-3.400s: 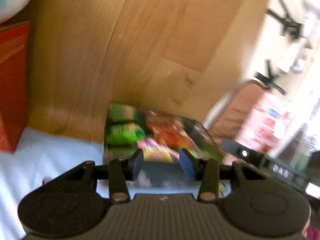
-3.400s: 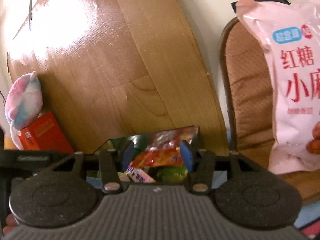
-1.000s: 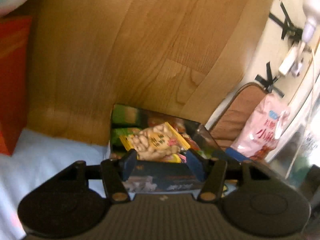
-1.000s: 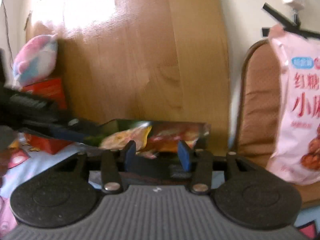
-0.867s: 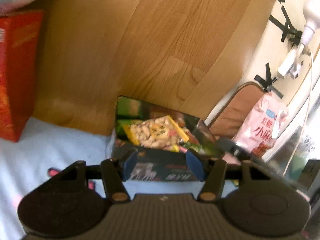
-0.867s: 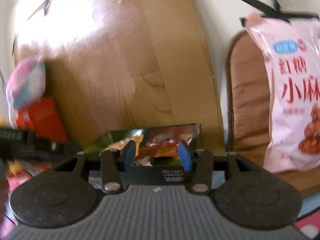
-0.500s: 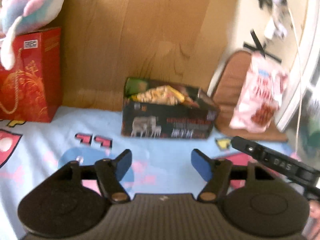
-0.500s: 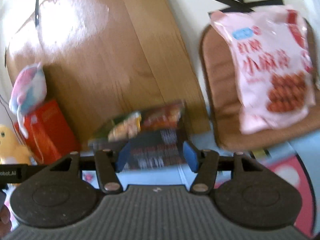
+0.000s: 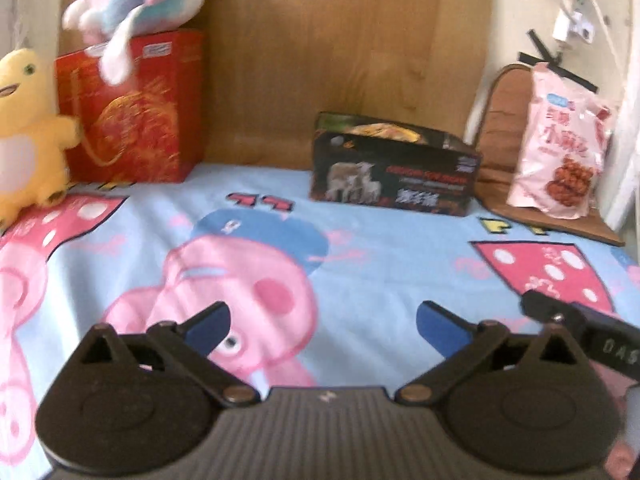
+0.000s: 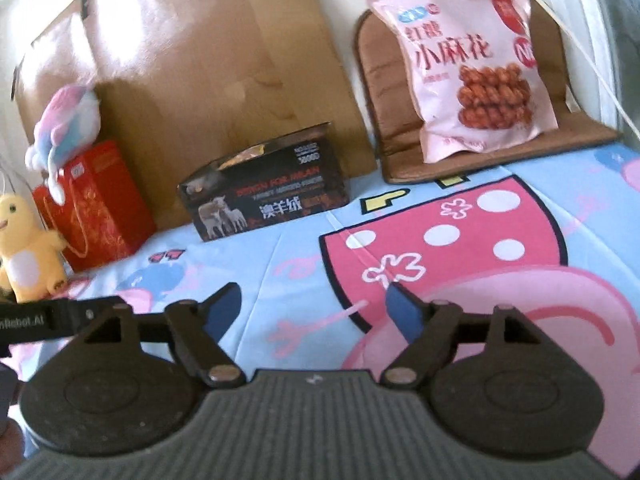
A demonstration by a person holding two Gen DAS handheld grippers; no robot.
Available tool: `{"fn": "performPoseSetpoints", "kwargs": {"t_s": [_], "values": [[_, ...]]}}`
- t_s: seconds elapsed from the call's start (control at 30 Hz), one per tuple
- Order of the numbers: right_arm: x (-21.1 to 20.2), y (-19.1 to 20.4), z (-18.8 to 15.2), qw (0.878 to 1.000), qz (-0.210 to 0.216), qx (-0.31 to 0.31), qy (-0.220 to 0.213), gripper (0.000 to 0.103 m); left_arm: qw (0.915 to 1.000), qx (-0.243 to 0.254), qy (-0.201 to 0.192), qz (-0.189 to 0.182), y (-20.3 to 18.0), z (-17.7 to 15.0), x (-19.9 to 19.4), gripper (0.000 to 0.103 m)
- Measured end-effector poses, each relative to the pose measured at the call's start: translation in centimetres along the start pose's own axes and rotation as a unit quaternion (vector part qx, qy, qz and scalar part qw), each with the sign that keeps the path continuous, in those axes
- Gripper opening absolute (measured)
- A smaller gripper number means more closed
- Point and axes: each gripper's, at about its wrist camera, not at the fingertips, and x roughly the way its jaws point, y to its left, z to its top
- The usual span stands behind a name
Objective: Organize snacks
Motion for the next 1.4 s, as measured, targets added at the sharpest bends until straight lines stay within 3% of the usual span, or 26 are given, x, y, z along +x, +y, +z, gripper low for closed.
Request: {"fn": "performPoseSetpoints", "kwargs": {"t_s": [0.3,0.7,1.4], "values": [[-1.3,1.9,-1.6,0.999,0.012,-0.045,0.008,0.083,0.9989,0.008,-0.013,0.045,0.4,-1.6,0.6,0.103],[-1.4,1.8,-1.7,0.999,0.006,-0.036,0.008,0.084,0.9984,0.002,-0.003,0.056,0.7,-2.0,0.9,0.103],[-1.7,1.6,-1.7,1.0,0.01,-0.025,0.0,0.086,0.9948,0.035,-0.032,0.091,-0.3,-2.3,0.2,0.103]]}}
